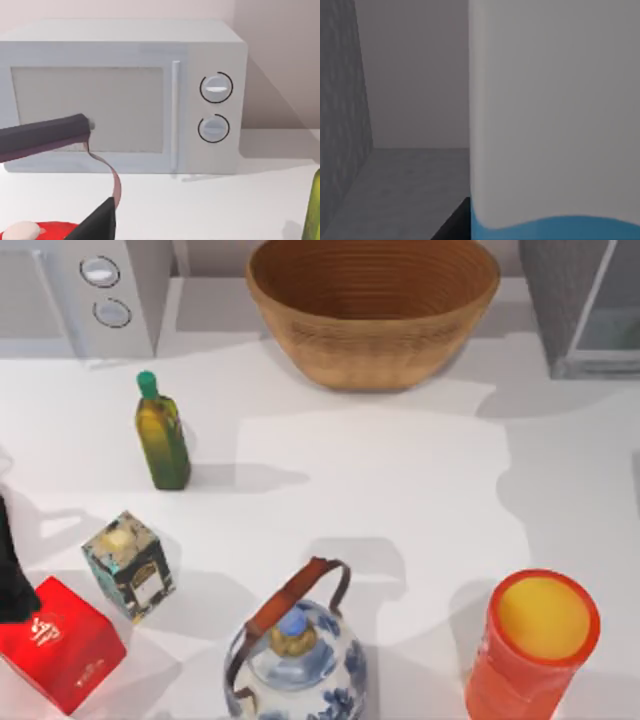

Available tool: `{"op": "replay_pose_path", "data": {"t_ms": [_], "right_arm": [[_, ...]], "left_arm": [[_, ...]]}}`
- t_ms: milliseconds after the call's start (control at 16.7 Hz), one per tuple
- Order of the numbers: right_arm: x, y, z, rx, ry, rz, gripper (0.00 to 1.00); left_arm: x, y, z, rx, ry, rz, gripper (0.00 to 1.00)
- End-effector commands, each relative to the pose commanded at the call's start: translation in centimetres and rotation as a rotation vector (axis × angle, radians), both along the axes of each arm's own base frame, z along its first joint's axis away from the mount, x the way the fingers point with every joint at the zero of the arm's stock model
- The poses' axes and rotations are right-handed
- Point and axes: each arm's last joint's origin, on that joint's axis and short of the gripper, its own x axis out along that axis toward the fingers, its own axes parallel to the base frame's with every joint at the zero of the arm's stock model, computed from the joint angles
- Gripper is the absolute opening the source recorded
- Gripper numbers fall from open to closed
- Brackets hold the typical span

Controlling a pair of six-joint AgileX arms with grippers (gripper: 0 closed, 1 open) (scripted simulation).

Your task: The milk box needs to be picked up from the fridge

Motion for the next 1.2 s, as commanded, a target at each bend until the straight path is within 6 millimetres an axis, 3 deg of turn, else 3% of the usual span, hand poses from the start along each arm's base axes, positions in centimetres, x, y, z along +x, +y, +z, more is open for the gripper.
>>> {"op": "replay_pose_path", "data": {"t_ms": [240, 720, 1020, 1200], "right_arm": [[0.0, -0.1, 0.2, 0.0, -0.003, -0.003, 0.0], [0.0, -0.1, 5.0, 0.001, 0.0, -0.003, 0.0], [-0.1, -0.1, 4.8, 0.004, 0.004, -0.003, 0.0], [-1.7, -0.4, 5.1, 0.003, 0.0, -0.011, 0.0]], "left_arm": [[0.0, 0.0, 0.0, 0.0, 0.0, 0.0, 1.0], [0.0, 0.0, 0.0, 0.0, 0.0, 0.0, 1.0], [0.0, 0.0, 0.0, 0.0, 0.0, 0.0, 1.0], [0.0, 0.0, 0.0, 0.0, 0.0, 0.0, 1.0]]}}
